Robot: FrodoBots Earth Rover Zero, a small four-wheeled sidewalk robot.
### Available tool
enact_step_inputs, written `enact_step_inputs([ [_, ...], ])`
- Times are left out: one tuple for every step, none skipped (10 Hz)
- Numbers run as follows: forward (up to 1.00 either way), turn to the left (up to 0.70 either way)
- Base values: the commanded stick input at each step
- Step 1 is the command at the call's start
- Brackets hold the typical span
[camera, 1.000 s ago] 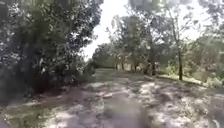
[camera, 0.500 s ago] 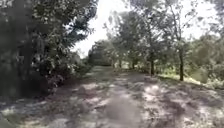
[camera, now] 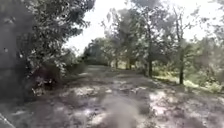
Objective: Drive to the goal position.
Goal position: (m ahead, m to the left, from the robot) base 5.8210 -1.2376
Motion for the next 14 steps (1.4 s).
enact_step_inputs([
  [0.7,0.0],
  [0.7,0.0],
  [0.7,0.0],
  [0.7,0.0],
  [0.7,0.0],
  [0.7,0.0],
  [0.7,0.0],
  [0.7,0.0],
  [0.7,0.0],
  [0.7,0.0],
  [0.7,0.0],
  [0.7,0.0],
  [0.7,0.0],
  [0.7,0.0],
])
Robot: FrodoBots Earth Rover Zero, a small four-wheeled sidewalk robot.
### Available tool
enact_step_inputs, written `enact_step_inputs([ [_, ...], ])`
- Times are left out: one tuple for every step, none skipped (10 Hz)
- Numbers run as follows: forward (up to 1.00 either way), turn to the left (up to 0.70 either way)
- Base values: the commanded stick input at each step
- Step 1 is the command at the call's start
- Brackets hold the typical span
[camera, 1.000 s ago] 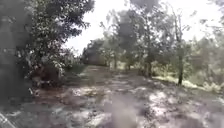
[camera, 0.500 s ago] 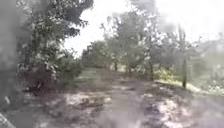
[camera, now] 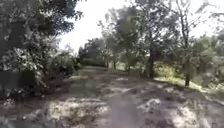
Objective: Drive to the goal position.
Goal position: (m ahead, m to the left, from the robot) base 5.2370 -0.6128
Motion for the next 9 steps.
enact_step_inputs([
  [0.7,0.0],
  [0.7,0.0],
  [0.7,0.0],
  [0.7,0.0],
  [0.7,0.0],
  [0.7,0.0],
  [0.7,0.0],
  [0.7,0.0],
  [0.7,0.0],
])
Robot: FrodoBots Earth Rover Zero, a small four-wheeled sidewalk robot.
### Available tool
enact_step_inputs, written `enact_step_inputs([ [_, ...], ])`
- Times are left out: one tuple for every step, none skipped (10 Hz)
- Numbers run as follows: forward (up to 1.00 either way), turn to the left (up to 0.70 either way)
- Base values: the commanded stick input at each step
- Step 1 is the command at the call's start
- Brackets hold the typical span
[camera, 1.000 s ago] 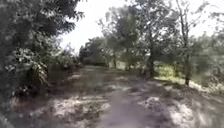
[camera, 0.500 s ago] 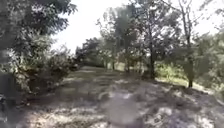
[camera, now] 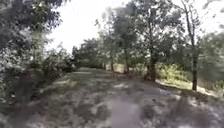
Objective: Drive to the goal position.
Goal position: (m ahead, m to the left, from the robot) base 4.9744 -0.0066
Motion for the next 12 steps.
enact_step_inputs([
  [0.7,0.0],
  [0.7,0.0],
  [0.7,0.0],
  [0.7,0.0],
  [0.7,0.0],
  [0.7,0.0],
  [0.7,0.02],
  [0.7,0.06],
  [0.7,0.11],
  [0.7,0.15],
  [0.7,0.19],
  [0.7,0.24],
])
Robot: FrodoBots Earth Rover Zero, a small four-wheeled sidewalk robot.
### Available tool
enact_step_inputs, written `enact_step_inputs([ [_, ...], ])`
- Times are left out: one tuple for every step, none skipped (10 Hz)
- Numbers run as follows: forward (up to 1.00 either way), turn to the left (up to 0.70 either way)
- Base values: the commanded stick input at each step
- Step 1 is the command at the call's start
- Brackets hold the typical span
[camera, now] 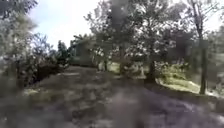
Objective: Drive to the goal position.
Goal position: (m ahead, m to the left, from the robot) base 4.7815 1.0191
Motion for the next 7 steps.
enact_step_inputs([
  [0.7,0.28],
  [0.7,0.33],
  [0.7,0.24],
  [0.7,0.0],
  [0.7,0.0],
  [0.7,0.0],
  [0.7,0.0],
])
